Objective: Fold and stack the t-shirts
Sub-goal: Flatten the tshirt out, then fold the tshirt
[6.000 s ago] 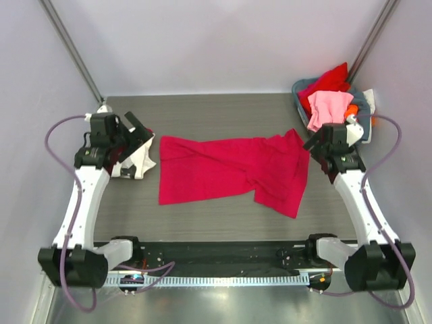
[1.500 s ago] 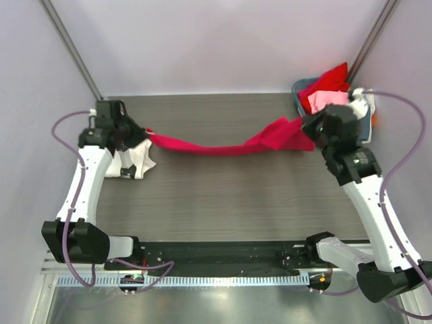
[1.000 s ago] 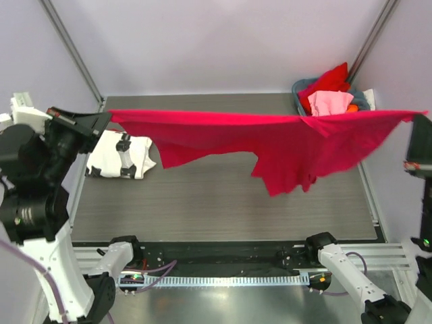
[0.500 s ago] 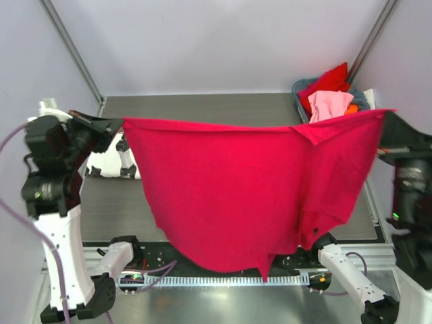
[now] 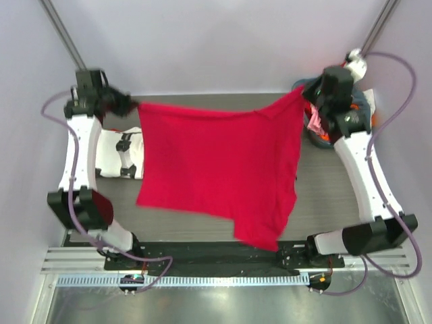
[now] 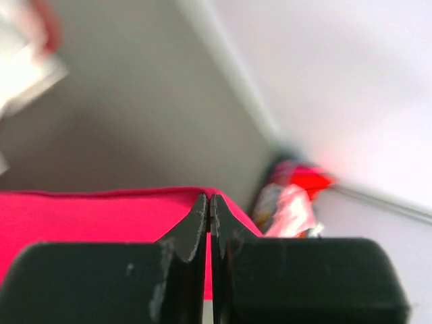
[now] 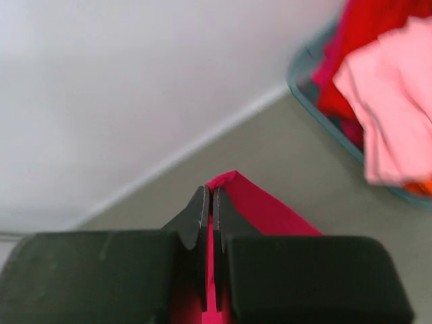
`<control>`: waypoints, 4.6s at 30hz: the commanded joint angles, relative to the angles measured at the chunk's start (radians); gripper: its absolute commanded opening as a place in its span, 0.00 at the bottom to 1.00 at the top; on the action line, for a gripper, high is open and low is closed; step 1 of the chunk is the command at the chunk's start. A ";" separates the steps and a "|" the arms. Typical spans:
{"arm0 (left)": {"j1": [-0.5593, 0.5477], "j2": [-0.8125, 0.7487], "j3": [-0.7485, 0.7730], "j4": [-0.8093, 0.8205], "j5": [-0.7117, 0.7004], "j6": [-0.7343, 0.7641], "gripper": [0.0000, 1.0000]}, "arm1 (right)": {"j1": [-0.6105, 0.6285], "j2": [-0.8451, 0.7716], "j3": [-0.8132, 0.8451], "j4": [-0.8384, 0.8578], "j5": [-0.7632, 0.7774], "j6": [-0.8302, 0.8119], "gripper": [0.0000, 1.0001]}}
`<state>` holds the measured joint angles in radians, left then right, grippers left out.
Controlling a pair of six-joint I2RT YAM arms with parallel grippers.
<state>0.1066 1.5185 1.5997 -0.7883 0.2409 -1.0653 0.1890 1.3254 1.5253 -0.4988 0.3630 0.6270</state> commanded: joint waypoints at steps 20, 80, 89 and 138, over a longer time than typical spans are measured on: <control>0.045 -0.119 -0.404 0.432 0.118 0.016 0.00 | -0.327 -0.273 -0.527 0.246 -0.489 0.171 0.01; 0.015 -0.724 -1.149 0.187 -0.009 0.025 0.00 | -0.329 -0.904 -0.952 -0.409 -0.236 0.350 0.01; 0.015 -0.756 -1.149 0.153 -0.021 0.024 0.00 | -0.329 -0.888 -0.892 -0.475 -0.148 0.336 0.01; -0.334 0.048 -0.672 0.393 -0.411 0.039 0.00 | -0.011 0.475 -0.480 -0.111 0.272 0.362 0.01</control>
<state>-0.2111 1.5356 0.8703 -0.4324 -0.1291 -1.0348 0.1783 1.7775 1.0691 -0.4999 0.5224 0.8661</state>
